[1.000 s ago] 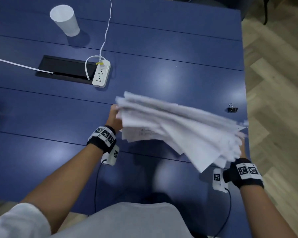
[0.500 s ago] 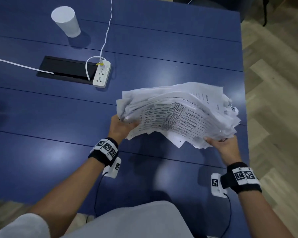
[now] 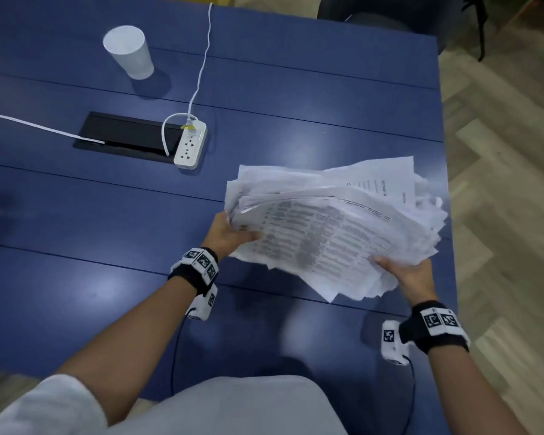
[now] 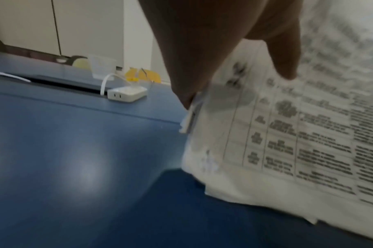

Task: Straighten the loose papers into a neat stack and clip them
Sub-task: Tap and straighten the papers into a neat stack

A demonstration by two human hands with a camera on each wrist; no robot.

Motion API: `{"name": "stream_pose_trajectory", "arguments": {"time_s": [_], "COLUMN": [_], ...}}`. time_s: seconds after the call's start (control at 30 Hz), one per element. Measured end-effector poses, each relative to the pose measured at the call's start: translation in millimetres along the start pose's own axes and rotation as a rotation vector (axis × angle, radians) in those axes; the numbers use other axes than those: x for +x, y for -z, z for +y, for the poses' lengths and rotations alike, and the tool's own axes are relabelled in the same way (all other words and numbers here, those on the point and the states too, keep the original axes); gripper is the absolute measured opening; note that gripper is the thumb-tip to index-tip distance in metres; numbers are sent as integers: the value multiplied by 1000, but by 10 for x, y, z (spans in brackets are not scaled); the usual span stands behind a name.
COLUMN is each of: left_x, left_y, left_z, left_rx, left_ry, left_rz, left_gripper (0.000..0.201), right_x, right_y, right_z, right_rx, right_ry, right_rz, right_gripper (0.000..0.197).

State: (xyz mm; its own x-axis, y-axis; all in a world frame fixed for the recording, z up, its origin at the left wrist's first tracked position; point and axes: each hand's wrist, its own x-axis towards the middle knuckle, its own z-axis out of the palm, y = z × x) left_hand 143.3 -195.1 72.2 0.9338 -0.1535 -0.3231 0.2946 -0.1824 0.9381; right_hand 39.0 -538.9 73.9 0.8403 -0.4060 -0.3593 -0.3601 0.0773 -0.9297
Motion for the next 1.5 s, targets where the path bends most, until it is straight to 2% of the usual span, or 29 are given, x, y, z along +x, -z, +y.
{"name": "stream_pose_trajectory", "arguments": {"time_s": [0.13, 0.23, 0.3, 0.37, 0.43, 0.47, 0.53, 0.6, 0.63, 0.7, 0.73, 0.77, 0.83, 0.9, 0.93, 0.97, 1.03, 1.1, 1.13, 1.17, 1.23, 1.33, 1.43, 1.5], "left_x": [89, 194, 225, 151, -8, -120, -362, -502, -523, -507, -479, -448, -393, -344, -336, -328, -327, -312, -302, -297, -289, -321, -336, -358], "left_y": [-58, 34, 147, 199, 129, 52, -143, -327, -401, -475, -477, -465, -396, -315, -277, -230, -146, -55, -15, 16, 51, 49, 41, 17], "left_z": [-90, -63, -168, -368, -635, -751, -862, -833, -814, -815, -828, -852, -891, -934, -913, -894, -808, -787, -794, -793, -826, -860, -920, -939], "left_rx": [78, 133, 189, 155, 87, 39, -120, -318, -410, -542, -574, -572, -521, -480, -459, -431, -341, -261, -224, -184, -81, -44, -101, 11], "left_ry": [61, 3, -1, 61, 221, 331, 526, 634, 654, 664, 668, 668, 646, 581, 545, 513, 475, 469, 476, 485, 505, 515, 513, 463], "left_rz": [78, 171, 300, 446, 524, 504, 327, 86, 10, -10, 37, 101, 174, 140, 94, 56, 30, 12, -6, -34, -82, -76, 11, 86], "left_gripper": [33, 33, 39, 46, 49, 53, 56, 51, 48, 43, 42, 43, 50, 61, 65, 66, 59, 53, 52, 52, 51, 44, 31, 24], "right_x": [81, 90, 71, 72, 68, 42, -31, -141, -194, -335, -403, -478, -581, -530, -472, -390, -177, 77, 206, 323, 502, 541, 415, 323], "right_y": [-115, -102, -106, -134, -186, -220, -296, -400, -446, -547, -577, -598, -559, -419, -368, -342, -336, -377, -397, -420, -466, -520, -476, -408], "right_z": [-36, -99, -54, 85, 238, 309, 447, 556, 609, 679, 700, 690, 623, 546, 477, 400, 253, 122, 88, 76, 120, 292, 357, 376], "right_rx": [-102, -17, 35, 138, 234, 256, 244, 233, 259, 278, 227, 117, -230, -623, -796, -943, -1158, -1193, -1190, -1203, -1273, -1277, -1216, -1190], "right_ry": [-70, -109, -171, -290, -447, -510, -596, -649, -661, -670, -683, -708, -738, -711, -670, -598, -384, -177, -114, -75, -75, -161, -161, -162], "right_rz": [24, 23, 21, 39, 86, 97, 74, 31, 13, -43, -80, -144, -383, -600, -648, -641, -497, -294, -233, -234, -345, -478, -356, -289], "right_gripper": [29, 32, 33, 37, 48, 45, 37, 46, 52, 51, 45, 39, 36, 36, 35, 36, 41, 33, 35, 43, 49, 28, 26, 27]}}
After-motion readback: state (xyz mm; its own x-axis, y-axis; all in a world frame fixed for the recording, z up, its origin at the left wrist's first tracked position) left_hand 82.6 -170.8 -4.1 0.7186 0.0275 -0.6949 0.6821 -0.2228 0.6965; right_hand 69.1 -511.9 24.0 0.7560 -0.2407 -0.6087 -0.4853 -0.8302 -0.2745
